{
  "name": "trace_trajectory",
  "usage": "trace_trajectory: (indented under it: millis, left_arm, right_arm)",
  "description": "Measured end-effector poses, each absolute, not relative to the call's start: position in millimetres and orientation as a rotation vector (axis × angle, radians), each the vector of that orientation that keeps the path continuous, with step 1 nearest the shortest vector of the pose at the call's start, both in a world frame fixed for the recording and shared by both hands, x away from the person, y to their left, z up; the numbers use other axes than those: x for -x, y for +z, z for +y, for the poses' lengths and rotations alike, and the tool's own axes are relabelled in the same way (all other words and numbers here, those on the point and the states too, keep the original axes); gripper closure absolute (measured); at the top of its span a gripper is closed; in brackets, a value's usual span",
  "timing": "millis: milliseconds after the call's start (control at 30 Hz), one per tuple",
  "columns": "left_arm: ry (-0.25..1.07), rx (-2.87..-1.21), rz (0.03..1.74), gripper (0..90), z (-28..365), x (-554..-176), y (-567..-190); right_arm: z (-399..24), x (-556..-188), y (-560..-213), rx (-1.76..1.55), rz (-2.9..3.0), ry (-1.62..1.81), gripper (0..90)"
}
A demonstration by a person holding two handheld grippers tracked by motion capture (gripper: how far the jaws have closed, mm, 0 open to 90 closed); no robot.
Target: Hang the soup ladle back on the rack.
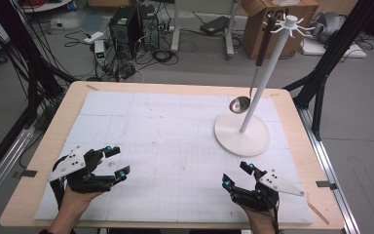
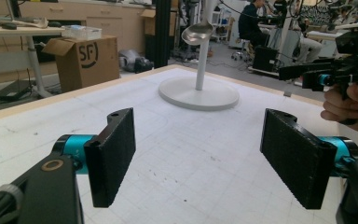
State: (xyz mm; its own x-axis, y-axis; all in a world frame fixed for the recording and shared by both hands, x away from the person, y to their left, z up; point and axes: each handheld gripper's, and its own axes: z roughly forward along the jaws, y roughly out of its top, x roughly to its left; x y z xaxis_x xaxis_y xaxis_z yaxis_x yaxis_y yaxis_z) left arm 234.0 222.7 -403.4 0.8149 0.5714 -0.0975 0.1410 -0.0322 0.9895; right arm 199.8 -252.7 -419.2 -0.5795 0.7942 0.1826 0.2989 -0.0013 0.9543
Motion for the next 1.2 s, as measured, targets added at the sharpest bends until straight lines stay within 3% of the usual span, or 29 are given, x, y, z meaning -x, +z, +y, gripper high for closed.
trace_trajectory:
  millis: [1200]
  left_arm:
    - [0.442,-1.577,0.627,24.5,220,-220,-438]
  right_arm:
    - [-234,-196,-433,-1.028,1.939,1.49,20.5]
